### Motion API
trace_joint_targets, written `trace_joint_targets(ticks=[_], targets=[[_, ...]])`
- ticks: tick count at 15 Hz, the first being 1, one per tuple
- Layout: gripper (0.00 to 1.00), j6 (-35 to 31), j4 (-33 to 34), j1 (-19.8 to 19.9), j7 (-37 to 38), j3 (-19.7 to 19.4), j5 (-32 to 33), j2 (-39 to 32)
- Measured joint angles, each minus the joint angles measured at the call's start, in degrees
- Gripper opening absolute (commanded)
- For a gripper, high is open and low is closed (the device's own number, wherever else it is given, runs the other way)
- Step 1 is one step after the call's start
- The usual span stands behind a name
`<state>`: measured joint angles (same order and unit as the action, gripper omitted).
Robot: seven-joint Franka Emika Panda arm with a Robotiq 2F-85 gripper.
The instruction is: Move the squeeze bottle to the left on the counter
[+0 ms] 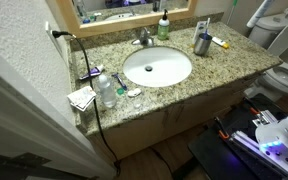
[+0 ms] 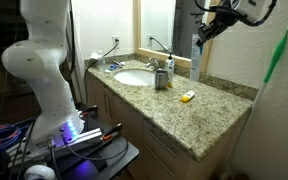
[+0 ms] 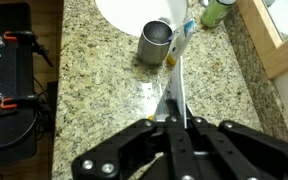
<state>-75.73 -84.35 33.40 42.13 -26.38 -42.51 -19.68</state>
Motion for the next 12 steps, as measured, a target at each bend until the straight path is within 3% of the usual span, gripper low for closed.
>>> trace_joint_targets(ticks=[4,7,12], targets=[[0.01,-0.5,1.41,-0.46,0.53,2.86,-6.06,-1.4],[0.04,-1.87,5.58,-2.43,5.17,5.71,-11.87,-2.7],[0.01,-2.88,9.27,-4.79,8.9,6.72,-11.93,-5.33]])
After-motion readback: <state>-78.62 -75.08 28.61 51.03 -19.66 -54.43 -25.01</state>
